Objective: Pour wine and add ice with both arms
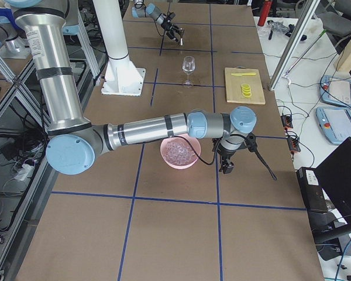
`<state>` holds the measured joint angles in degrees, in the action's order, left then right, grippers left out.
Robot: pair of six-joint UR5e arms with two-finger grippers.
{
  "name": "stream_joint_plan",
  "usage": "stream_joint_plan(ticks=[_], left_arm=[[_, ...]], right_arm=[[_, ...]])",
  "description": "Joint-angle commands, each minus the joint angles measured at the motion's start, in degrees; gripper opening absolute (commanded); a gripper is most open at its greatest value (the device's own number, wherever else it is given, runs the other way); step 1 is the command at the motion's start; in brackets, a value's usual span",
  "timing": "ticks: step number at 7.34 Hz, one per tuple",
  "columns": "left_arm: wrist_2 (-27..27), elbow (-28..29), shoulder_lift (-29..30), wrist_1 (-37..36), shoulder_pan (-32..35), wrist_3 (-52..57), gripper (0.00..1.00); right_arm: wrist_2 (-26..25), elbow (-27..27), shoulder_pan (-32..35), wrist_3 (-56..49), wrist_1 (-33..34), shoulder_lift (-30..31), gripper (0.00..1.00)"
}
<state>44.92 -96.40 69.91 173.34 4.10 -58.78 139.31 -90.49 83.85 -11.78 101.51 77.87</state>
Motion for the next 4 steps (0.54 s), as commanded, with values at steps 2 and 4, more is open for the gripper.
stream_joint_plan(ticks=[2, 4], left_arm=[[7.09, -4.39, -5.72, -1.68, 0.39, 1.03, 0.99], [12.89, -5.29, -11.79, -1.6, 0.91, 4.8, 0.99]], right_arm=[[0.0, -0.21, 0.0, 0.0, 0.0, 0.0, 1.0], [0.0, -0.12, 0.0, 0.0, 0.0, 0.0, 1.0]])
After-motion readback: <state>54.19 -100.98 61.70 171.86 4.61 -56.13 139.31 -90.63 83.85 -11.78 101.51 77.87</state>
